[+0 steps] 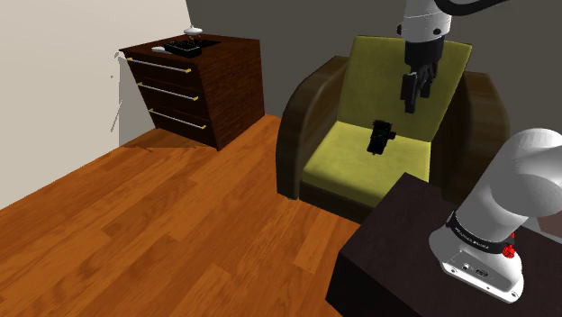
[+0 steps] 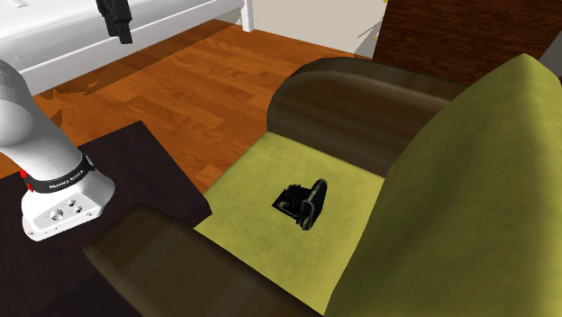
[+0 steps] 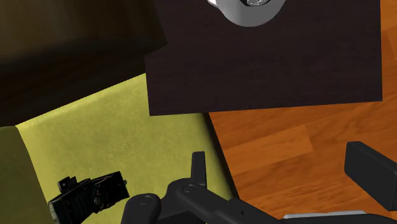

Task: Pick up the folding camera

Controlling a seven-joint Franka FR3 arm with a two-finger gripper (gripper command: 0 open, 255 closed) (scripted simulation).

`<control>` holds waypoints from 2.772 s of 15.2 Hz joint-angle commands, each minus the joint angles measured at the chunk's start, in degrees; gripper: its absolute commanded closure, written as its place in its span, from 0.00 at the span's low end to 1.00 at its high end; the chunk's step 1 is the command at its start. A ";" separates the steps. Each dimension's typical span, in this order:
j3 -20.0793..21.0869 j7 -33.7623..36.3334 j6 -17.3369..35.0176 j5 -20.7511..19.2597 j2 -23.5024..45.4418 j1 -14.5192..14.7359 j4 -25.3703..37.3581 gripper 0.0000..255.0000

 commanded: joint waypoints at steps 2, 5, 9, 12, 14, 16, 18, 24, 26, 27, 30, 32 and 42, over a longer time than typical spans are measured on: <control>-1.22 -1.06 1.44 -0.89 0.52 -0.49 -0.66 0.00; -4.90 -4.18 5.91 -3.45 2.64 -1.96 -2.17 0.00; -9.84 -8.21 12.11 -6.44 6.77 -3.82 -3.09 0.00; -13.50 -11.23 16.87 -8.17 10.80 -5.05 -2.94 0.00; -15.91 -13.29 20.04 -9.00 13.88 -5.74 -2.44 0.00; -18.29 -15.40 23.16 -9.51 17.27 -6.29 -1.62 0.00; -20.64 -17.63 26.22 -9.64 20.92 -6.70 -0.49 0.00; -27.13 -25.45 34.64 -7.03 33.37 -7.42 4.68 0.00; -28.96 -28.57 37.04 -4.97 37.97 -7.65 6.97 0.00; -29.76 -30.23 38.13 -3.71 40.35 -7.82 8.23 0.00; -31.49 -35.56 40.84 0.92 47.73 -8.82 12.46 0.00; -31.97 -39.21 42.11 4.45 52.76 -10.01 15.68 0.00; -28.12 -52.84 42.12 19.27 76.85 -21.34 36.89 0.00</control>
